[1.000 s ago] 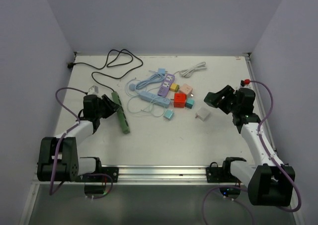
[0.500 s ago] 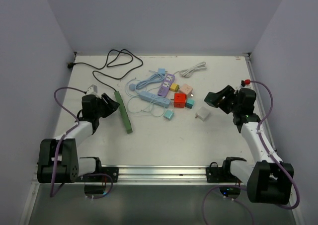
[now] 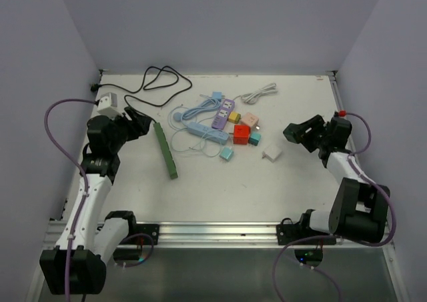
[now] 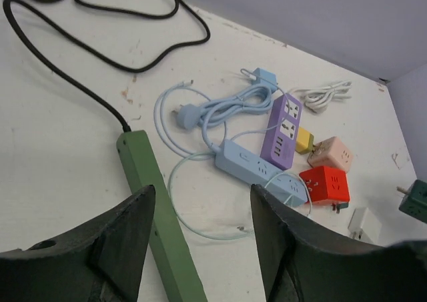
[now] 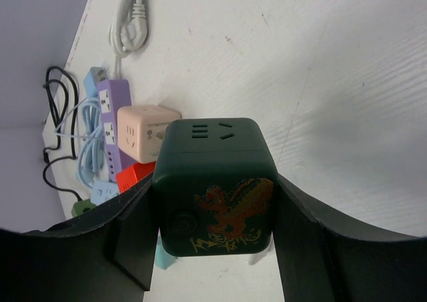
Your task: Pull the plug off the socket
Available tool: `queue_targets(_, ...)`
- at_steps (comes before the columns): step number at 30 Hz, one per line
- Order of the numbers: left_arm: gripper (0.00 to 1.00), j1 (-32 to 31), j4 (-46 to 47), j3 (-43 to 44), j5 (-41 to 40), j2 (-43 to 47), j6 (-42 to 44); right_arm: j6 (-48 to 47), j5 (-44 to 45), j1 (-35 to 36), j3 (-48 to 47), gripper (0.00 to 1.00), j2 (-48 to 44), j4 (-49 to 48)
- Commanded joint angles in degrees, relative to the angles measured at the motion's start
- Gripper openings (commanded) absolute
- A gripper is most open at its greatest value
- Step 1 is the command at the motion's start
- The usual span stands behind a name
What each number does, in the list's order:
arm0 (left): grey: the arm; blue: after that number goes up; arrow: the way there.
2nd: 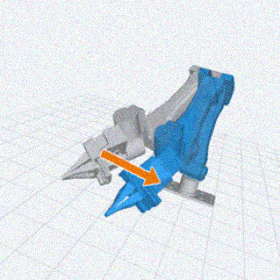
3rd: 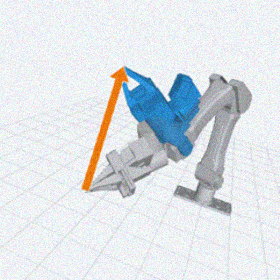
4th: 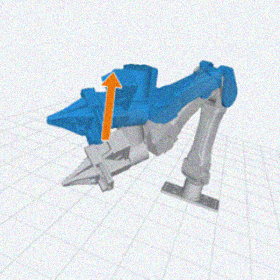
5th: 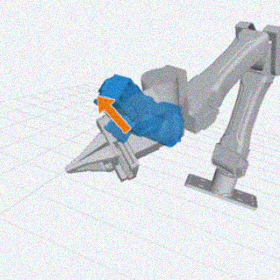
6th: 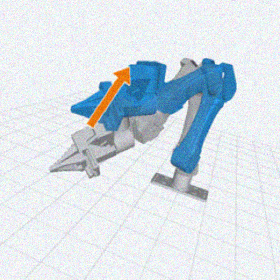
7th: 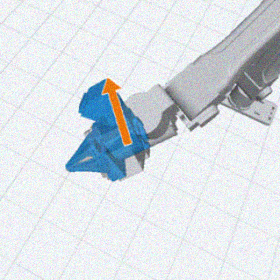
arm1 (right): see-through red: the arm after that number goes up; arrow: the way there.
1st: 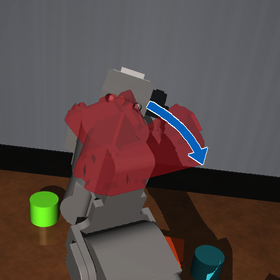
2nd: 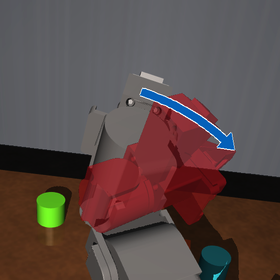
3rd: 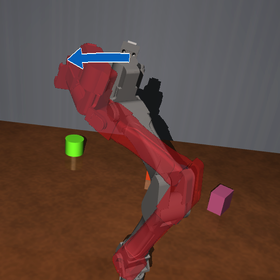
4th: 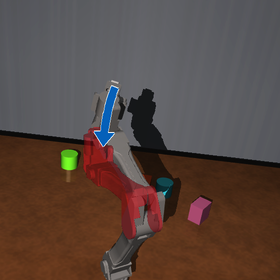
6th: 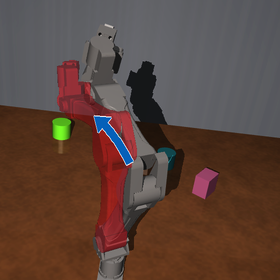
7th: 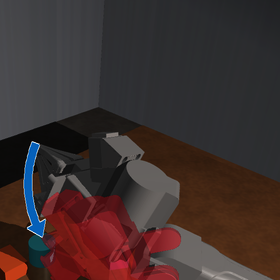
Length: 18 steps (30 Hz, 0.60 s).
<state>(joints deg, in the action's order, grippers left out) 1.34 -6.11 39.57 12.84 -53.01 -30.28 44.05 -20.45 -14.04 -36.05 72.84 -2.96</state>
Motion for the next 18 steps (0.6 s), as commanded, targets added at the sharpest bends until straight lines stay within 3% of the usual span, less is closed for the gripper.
queue_targets(1,0.64,-0.38,-5.84,2.61,-0.8,4.23,7.86,3.84,-3.54,-0.2,-2.97,0.39,4.92,-10.03)
queue_targets(4,0.65,-1.51,-8.48,2.97,-4.83,4.06,11.73,4.11,-3.72,-0.2,-4.9,0.4,8.01,-13.56)
queue_targets(6,0.66,-5.54,-8.22,2.27,-8.53,3.8,13.66,3.94,-4.16,-0.2,-7.01,0.41,11.09,-14.18)
queue_targets(11,0.69,-6.53,-7.96,1.21,-2.92,3.62,13.67,4.29,-7.5,-0.2,-10.7,0.45,16.89,-16.55)
queue_targets(18,0.7,-6.88,-7.95,0.77,-3.61,4.76,13.41,4.73,-9.88,1.03,-13.34,0.47,26.29,-19.1)
